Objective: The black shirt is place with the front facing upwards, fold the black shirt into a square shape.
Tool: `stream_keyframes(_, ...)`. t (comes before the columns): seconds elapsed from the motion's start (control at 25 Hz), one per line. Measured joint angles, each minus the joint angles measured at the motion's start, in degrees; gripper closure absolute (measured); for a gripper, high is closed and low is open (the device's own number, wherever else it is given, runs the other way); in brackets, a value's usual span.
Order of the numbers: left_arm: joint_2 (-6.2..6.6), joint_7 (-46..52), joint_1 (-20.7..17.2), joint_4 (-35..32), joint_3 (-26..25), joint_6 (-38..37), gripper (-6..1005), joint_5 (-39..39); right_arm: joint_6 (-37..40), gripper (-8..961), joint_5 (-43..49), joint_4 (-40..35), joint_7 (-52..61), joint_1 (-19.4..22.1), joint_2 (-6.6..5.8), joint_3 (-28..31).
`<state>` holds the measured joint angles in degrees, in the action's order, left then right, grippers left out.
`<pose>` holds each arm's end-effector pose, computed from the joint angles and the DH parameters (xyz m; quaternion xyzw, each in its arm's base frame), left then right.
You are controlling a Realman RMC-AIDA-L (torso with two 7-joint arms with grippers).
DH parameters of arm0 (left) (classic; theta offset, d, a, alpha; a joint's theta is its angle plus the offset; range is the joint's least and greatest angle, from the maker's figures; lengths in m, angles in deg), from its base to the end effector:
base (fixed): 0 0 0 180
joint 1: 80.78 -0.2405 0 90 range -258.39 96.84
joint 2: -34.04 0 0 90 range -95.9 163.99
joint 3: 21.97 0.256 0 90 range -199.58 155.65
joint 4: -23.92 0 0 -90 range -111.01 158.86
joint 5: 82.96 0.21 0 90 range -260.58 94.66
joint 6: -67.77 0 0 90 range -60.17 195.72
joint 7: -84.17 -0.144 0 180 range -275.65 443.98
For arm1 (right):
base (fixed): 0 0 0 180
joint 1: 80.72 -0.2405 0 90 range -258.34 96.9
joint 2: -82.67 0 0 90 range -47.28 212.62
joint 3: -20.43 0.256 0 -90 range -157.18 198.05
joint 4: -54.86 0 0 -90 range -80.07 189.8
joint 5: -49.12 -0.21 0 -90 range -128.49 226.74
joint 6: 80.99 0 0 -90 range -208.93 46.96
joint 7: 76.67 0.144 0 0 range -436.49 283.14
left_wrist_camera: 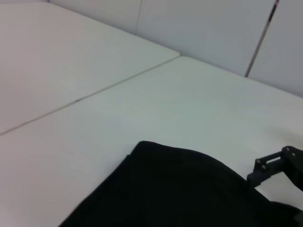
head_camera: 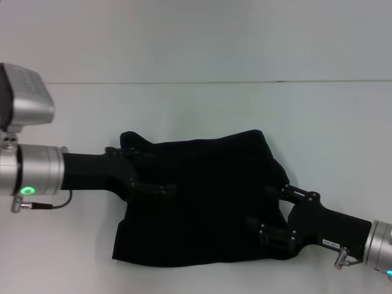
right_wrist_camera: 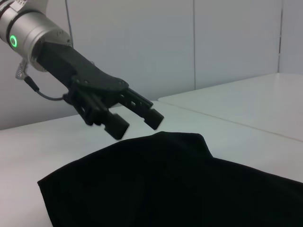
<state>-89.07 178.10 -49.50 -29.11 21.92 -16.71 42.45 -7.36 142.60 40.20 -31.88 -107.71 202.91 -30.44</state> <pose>-0.2426 0.3504 0.0009 -0.9500 -0.2369 -0.1367 0.1504 0.2940 0.2956 -0.0739 -0.9299 0.1567 0.2461 0.2241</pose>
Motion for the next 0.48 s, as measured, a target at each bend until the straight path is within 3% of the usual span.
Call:
stream_keyframes(0.2, -0.67, 0.1, -0.4, 1.2, 4.2, 4.7, 37, 0.0, 0.3, 146, -0.2, 0.1, 0.0, 0.6, -0.03, 0.2)
stream_keyframes(0.48, -0.50, 1.8, -0.1, 6.0, 6.7, 11.6, 42, 2.3, 1.1, 146, -0.2, 0.0, -0.1, 1.2, -0.18, 0.3)
